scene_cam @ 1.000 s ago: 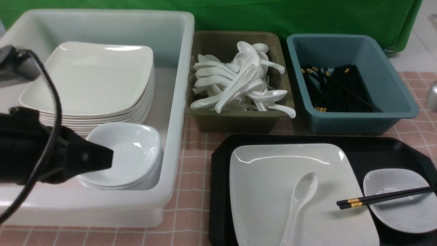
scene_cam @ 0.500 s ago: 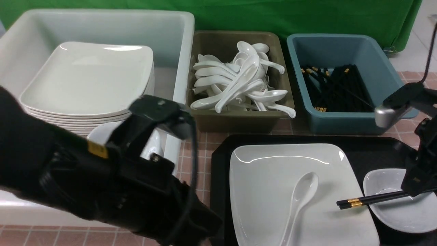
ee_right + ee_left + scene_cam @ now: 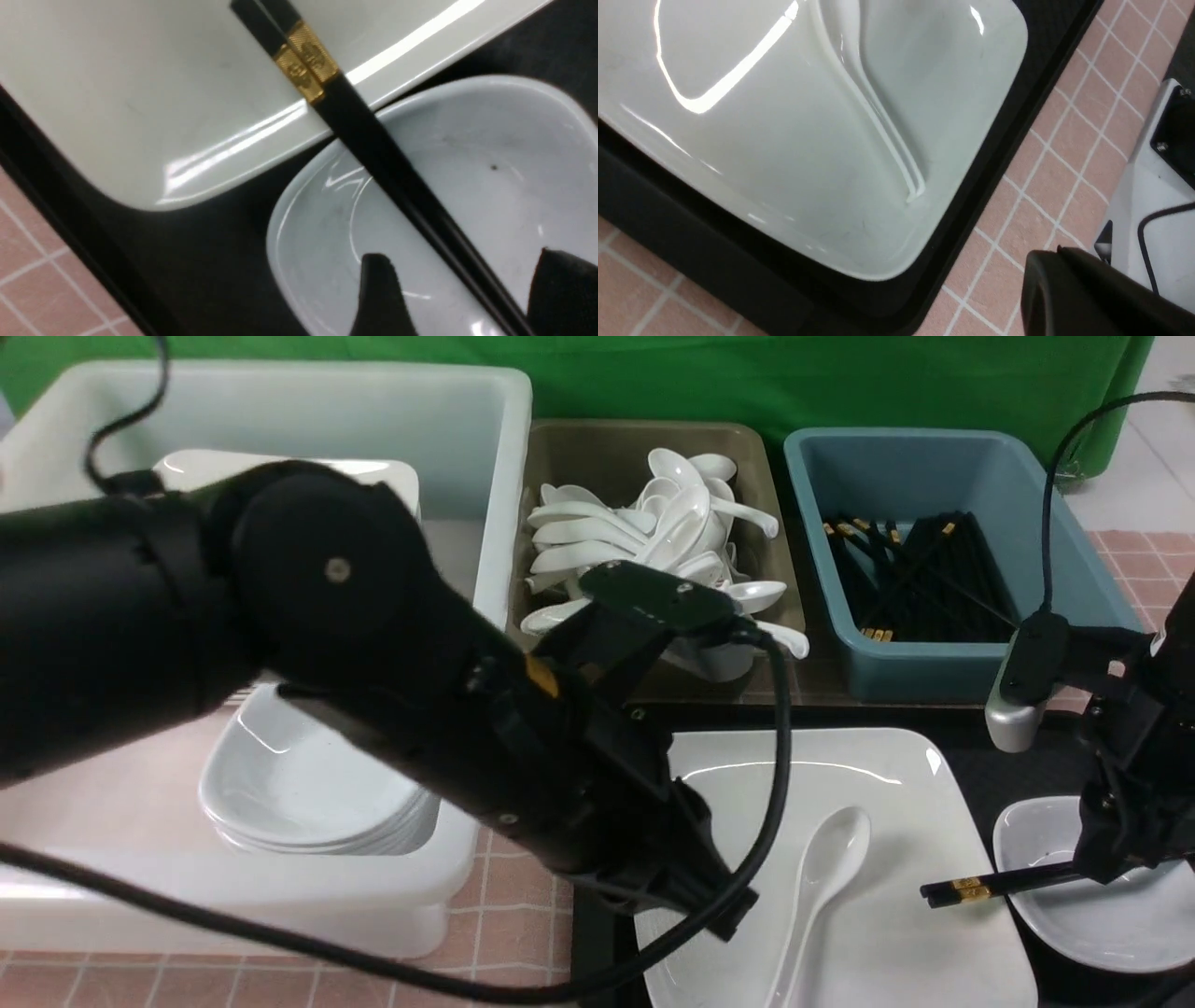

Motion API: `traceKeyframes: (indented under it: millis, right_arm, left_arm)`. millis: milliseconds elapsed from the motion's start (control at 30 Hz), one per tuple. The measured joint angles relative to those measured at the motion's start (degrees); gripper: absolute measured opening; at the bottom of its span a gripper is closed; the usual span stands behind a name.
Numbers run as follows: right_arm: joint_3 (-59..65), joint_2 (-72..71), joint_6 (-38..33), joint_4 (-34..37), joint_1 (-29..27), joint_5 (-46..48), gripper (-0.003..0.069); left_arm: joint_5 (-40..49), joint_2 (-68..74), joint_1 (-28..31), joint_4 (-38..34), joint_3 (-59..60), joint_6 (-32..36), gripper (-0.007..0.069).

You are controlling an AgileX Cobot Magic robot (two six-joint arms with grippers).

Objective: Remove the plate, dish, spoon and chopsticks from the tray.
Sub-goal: Use the right arm to grab a pair of chopsticks from the plate

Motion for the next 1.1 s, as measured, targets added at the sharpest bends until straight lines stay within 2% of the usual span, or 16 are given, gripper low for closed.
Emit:
traceKeyframes:
  millis: [267, 733, 867, 1033, 1067, 1100]
  right_arm:
    - [0.0, 3.6, -2.1, -0.2, 0.0, -2.5, 0.0472]
    - [4.8, 5.1, -5.2, -3.0, 0.0, -7.2, 0.0474]
    - [5.6, 5.2, -5.2, -3.4, 0.0, -9.6, 0.0451]
    - [5.7, 5.2, -5.2, -3.8, 0.0, -10.8, 0.0244]
    - [5.7, 5.2, -5.2, -3.9, 0.0, -10.6, 0.0139]
    - [5.7, 5.2, -5.2, -4.0, 0.0, -10.5, 0.0138]
  left_arm:
    - [-2.3, 7.7, 0.0, 0.2, -6.3, 2.9, -0.0011]
    - [-4.0, 9.6, 0.0, 0.2, -6.8, 5.3, -0.0006]
    - [-4.0, 9.6, 0.0, 0.2, -6.8, 5.3, -0.0005]
    - [-4.4, 9.6, 0.0, 0.2, -6.8, 5.3, -0.0005]
    - [-4.6, 9.6, 0.0, 0.2, -6.8, 5.3, -0.0005]
    - [-4.7, 9.6, 0.0, 0.2, -6.8, 5.3, -0.0005]
